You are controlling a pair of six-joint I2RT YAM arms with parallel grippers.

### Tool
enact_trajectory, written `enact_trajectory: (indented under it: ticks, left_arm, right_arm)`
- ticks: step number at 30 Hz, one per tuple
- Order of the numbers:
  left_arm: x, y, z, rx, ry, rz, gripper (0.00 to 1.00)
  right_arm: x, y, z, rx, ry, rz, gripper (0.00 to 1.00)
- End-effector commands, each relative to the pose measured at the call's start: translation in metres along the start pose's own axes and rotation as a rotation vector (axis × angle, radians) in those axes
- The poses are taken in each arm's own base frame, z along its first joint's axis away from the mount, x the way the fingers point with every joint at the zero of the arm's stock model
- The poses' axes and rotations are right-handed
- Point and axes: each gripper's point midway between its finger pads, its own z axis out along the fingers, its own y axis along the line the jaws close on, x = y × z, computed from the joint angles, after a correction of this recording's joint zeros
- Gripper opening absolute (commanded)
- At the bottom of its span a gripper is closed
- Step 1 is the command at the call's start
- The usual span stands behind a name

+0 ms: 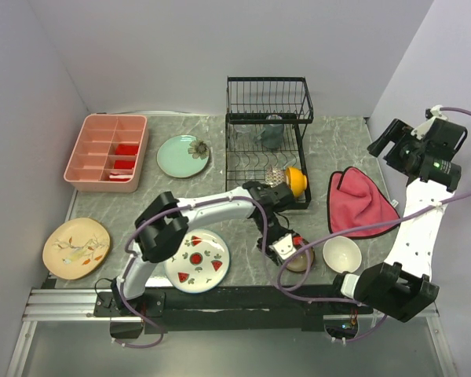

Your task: Load the mixed dishes into the dish rack

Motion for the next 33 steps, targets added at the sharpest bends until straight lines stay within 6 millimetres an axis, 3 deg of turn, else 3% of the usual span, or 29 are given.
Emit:
enact_trajectory:
  ticks: [1,5,13,24,30,31,33]
  left_arm:
    - [0.000,0.013,0.009,0.006,0.020,0.009,0.55]
    - [0.000,0.009,0.019,0.039,0.010,-0.013,0.47]
    - [0.008,-0.004,0.029,0.089,0.042,-0.045,0.42]
    - [0.025,0.010,0.024,0.045,0.175,0.011,0.28]
    - [0.030,0.012,0.011,0.046,0.219,0.009,0.09]
    - [0.030,0.013,0.007,0.049,0.218,0.040,0.02]
    - [0.028,0.013,-0.008,0.051,0.221,0.041,0.01]
  right_arm:
    - [-0.001,0.002,-0.008,-0.028,-0.019,0.010,0.92]
    - [-0.003,0.003,-0.009,-0.044,-0.026,0.034,0.92]
    - [-0.009,0.004,-0.007,-0.066,-0.030,0.065,0.92]
    - [-0.004,-0.004,0.002,-0.082,-0.001,0.201,0.91]
    - [-0.008,-0.010,0.005,-0.063,-0.001,0.206,0.91]
    - [-0.009,-0.012,0.007,-0.058,0.003,0.208,0.91]
    - [-0.012,-0.012,0.006,-0.052,0.001,0.203,0.91]
